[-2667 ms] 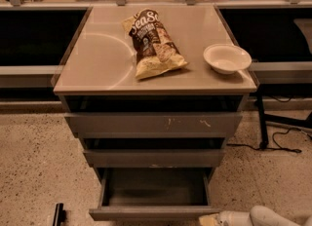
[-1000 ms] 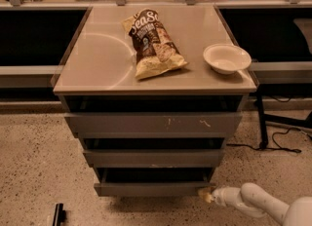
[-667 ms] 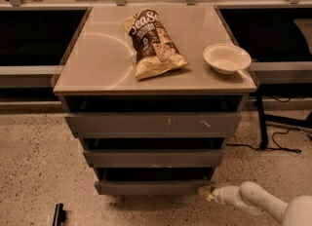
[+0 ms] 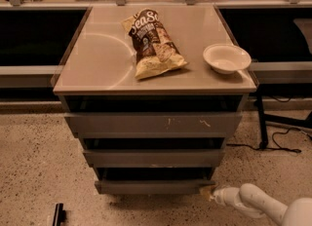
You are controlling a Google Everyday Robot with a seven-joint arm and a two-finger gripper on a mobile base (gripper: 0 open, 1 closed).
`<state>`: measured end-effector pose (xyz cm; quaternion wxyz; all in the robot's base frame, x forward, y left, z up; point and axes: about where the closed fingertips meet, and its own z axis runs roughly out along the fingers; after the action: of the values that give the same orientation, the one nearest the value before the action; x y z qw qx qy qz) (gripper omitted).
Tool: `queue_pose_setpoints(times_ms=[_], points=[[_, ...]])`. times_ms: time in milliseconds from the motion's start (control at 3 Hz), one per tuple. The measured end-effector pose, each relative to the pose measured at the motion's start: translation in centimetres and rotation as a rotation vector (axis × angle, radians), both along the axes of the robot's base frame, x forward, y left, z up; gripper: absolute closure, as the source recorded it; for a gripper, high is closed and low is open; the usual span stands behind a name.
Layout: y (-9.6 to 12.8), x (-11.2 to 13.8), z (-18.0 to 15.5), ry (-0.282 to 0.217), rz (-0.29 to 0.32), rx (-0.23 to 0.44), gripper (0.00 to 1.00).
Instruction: Close bottom drawer
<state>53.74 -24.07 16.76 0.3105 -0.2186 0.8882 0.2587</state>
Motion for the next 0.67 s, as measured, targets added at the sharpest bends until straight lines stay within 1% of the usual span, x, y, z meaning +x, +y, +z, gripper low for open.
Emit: queue_pose_setpoints(times_ms=[333,667], points=[[-0.3,1.5,0.3,-0.028,-0.033,-0.033,1.00],[-0.6,3.2,1.0,-0.058,-0.051,-0.052,1.00]])
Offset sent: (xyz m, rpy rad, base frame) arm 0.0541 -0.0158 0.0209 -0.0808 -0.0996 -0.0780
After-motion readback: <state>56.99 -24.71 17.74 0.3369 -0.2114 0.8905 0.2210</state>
